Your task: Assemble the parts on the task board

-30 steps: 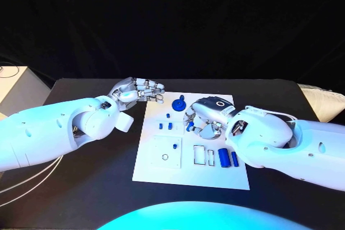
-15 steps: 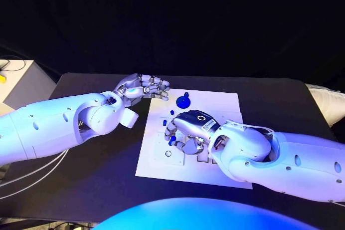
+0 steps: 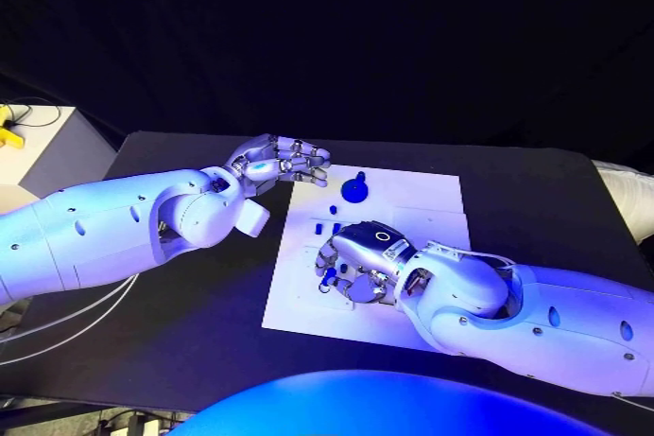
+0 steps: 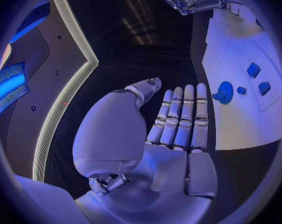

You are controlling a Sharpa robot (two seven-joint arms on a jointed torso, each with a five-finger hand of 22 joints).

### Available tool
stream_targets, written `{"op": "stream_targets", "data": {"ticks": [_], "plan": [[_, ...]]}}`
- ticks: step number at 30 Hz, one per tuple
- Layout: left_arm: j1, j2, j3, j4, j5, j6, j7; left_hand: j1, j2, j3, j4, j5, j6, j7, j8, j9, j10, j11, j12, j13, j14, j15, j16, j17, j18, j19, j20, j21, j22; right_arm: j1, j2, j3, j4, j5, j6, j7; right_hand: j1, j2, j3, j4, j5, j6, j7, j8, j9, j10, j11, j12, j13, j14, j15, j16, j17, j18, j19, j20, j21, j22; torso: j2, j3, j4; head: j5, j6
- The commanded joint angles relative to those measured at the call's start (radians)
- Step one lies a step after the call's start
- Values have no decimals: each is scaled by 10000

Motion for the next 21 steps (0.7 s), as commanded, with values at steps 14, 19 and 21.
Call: {"op": "stream_targets", "data": {"ticks": [14, 19, 21], "plan": [[-6, -6, 3, 29, 54, 225, 30, -86, 6, -49, 18, 9, -97, 119, -23, -10, -88, -1, 48, 9, -23, 49, -42, 14, 95, 78, 2, -48, -13, -240, 156, -9, -338, -192, -267, -57, 188, 246, 44, -71, 75, 32, 27, 4, 7, 795, -742, 78, 263, 424, -65, 32, -6, -120, 31, -1, -50, -15, 5, -5, 5, -6, -2], [-5, -15, 3, 29, 54, 223, 21, -86, 6, -49, 18, 9, -97, 119, -23, -10, -88, -1, 48, 9, -23, 49, -42, 14, 95, 78, 2, -48, -13, -289, 205, -15, -435, -192, -242, -63, 185, 246, 45, -73, 75, 32, 28, 4, 7, 796, -741, 77, 264, 424, -64, 31, -7, -121, 33, 0, -45, -11, 1, -3, 2, 5, -2], [-5, -18, 3, 30, 54, 228, 12, -86, 6, -49, 18, 9, -97, 119, -23, -10, -88, -1, 48, 9, -23, 49, -42, 14, 95, 78, 2, -48, -13, -304, 236, -18, -466, -192, -230, -67, 185, 246, 45, -73, 75, 32, 28, 4, 7, 796, -741, 77, 264, 424, -64, 31, -7, -121, 33, 0, -45, -11, 2, -2, 1, -4, -2]]}}
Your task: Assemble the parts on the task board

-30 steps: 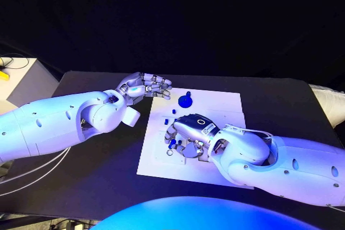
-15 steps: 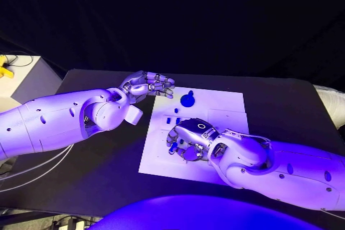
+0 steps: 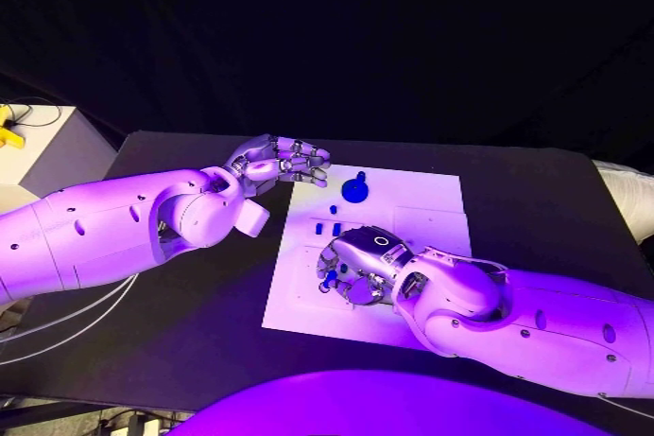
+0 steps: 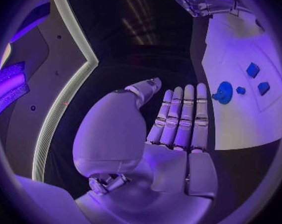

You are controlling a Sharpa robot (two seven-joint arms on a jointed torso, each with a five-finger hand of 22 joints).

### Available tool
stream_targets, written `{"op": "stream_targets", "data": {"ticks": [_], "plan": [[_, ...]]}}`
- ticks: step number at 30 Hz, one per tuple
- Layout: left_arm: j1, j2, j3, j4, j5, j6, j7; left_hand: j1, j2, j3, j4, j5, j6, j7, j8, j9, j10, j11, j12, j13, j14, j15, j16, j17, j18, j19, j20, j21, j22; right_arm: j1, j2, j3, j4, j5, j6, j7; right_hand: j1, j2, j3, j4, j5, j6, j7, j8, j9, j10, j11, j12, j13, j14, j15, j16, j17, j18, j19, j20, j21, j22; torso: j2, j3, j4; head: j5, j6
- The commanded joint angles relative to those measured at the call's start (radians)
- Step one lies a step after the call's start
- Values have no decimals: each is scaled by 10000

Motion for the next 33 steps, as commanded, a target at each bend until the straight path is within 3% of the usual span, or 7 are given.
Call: {"op": "stream_targets", "data": {"ticks": [1, 33], "plan": [[-5, 0, 3, 26, 47, 201, 37, -76, -5, -49, 19, 9, -97, 119, -23, -12, -88, -1, 34, 12, -23, 49, -42, 16, 95, 79, 2, -49, -9, -36, 58, -5, -46, -121, -68, -28, 185, 246, 31, -36, 35, 32, 28, 4, 11, 812, -725, 77, 265, 424, -64, 32, -6, -122, 34, -1, -45, -11, -3, 0, -2, -13, 1], [-4, -1, 3, 20, 47, 230, 4, -72, 0, -58, 21, 13, -102, 117, -23, -15, -98, -4, 42, 13, -27, 47, -43, 23, 98, 90, 4, -70, -28, -238, 264, -68, -257, -93, 170, -46, 164, 242, 47, -56, 44, 31, 38, -2, 12, 813, -718, 65, 274, 414, -57, 12, -56, -105, -5, 3, -125, -57, -5, 5, -2, -4, 1]]}}
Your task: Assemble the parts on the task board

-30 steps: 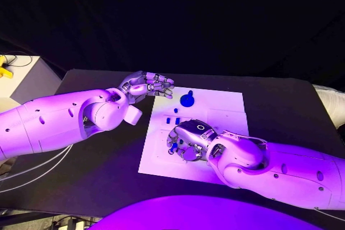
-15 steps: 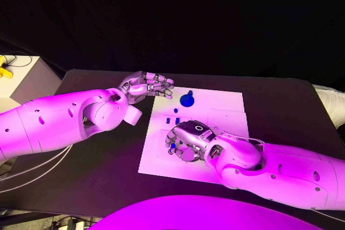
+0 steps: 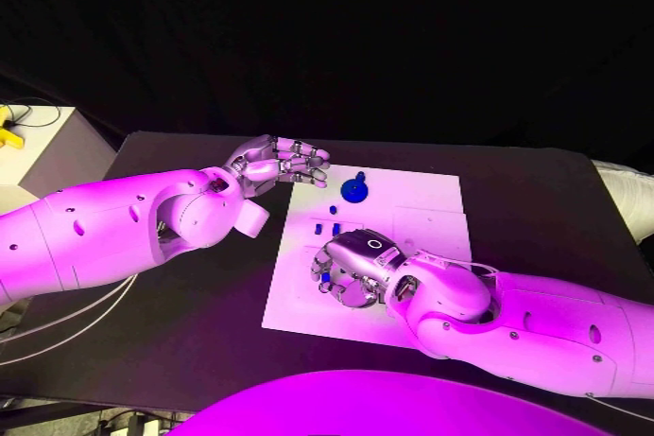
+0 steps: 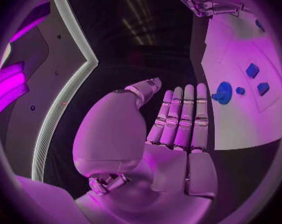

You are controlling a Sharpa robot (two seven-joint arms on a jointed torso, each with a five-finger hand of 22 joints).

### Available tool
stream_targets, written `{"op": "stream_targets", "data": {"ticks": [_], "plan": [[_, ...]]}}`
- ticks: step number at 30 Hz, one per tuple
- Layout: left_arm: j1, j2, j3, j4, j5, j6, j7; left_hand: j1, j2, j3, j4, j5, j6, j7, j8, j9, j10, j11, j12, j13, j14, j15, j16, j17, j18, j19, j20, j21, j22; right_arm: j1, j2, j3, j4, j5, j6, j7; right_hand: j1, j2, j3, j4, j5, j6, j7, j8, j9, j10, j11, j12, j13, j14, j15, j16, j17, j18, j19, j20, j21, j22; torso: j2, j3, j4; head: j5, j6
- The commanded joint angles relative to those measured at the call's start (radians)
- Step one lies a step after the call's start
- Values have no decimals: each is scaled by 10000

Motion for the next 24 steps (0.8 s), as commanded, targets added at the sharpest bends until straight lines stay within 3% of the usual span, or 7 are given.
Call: {"op": "stream_targets", "data": {"ticks": [1, 24], "plan": [[-4, 7, 3, 20, 41, 202, 59, -72, 0, -58, 22, 13, -66, 154, -23, -8, -98, -4, 42, 16, -27, 47, -43, 11, 98, 90, 4, -14, -9, -85, -16, -64, -49, -41, 222, -70, 162, 241, 33, -43, 21, 31, 38, -3, 17, 791, -738, 62, 274, 417, -56, 18, 5, -111, 3, 3, -48, 1, 2, 0, 1, 11, 1], [-4, -22, 3, 29, 41, 211, 51, -79, 10, -75, 37, 16, -69, 151, -21, -13, -109, -4, 55, 17, -34, 47, -44, 20, 101, 107, 7, -44, -36, -136, -167, -66, 111, -79, -867, -16, 141, 229, 79, -100, 127, 44, 44, -10, 21, 809, -731, 45, 297, 421, -51, 28, 26, -116, 12, 7, -12, 40, 1, -5, 1, 44, 1]]}}
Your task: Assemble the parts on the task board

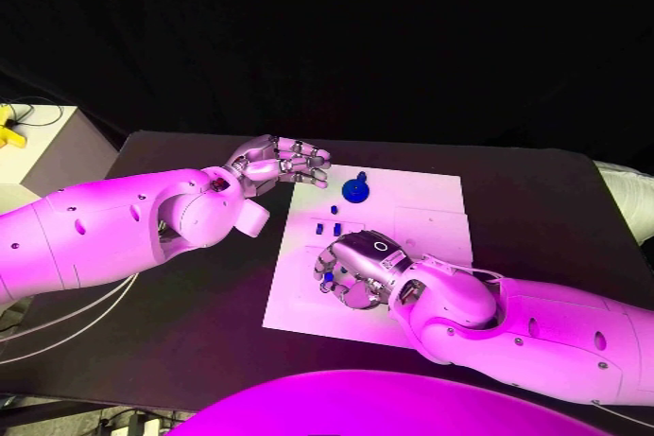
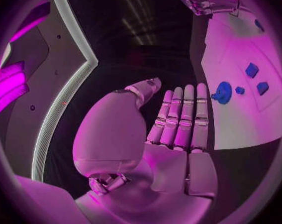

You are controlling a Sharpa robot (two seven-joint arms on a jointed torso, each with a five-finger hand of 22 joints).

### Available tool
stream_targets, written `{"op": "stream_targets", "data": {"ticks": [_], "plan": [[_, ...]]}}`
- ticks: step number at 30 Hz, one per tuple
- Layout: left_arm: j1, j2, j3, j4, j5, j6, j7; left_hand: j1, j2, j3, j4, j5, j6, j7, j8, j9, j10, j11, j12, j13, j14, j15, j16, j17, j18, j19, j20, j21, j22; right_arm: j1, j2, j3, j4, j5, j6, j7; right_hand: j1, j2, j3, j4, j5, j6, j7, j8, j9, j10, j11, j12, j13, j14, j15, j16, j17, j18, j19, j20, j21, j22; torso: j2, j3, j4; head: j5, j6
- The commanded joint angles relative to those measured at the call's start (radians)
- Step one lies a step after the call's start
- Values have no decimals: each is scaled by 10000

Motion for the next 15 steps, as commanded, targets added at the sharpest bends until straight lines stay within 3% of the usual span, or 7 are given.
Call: {"op": "stream_targets", "data": {"ticks": [1, 15], "plan": [[-4, 0, 3, 26, 38, 197, 63, -80, 10, -33, -5, 16, -69, 151, -21, -15, -35, -5, 55, 10, -34, 47, -44, 10, 102, 71, -29, -44, -8, -20, -19, -6, 31, -61, -284, -16, 134, 225, 47, -43, 92, 47, 44, -12, 13, 816, -727, 40, 304, 422, -50, 29, 1, -119, 17, 7, 2, 21, 2, 0, 0, 11, 1], [-4, -10, 3, 25, 38, 209, 59, -80, 10, -33, -5, 16, -69, 151, -21, -15, -35, -5, 55, 10, -34, 47, -44, 10, 102, 71, -29, -44, -8, -37, -85, -6, 193, -60, -400, -36, 127, 221, 54, -52, 93, 50, 46, -13, 14, 818, -727, 36, 308, 421, -50, 27, -5, -121, 22, 8, 15, 32, 0, 1, -3, 32, 1]]}}
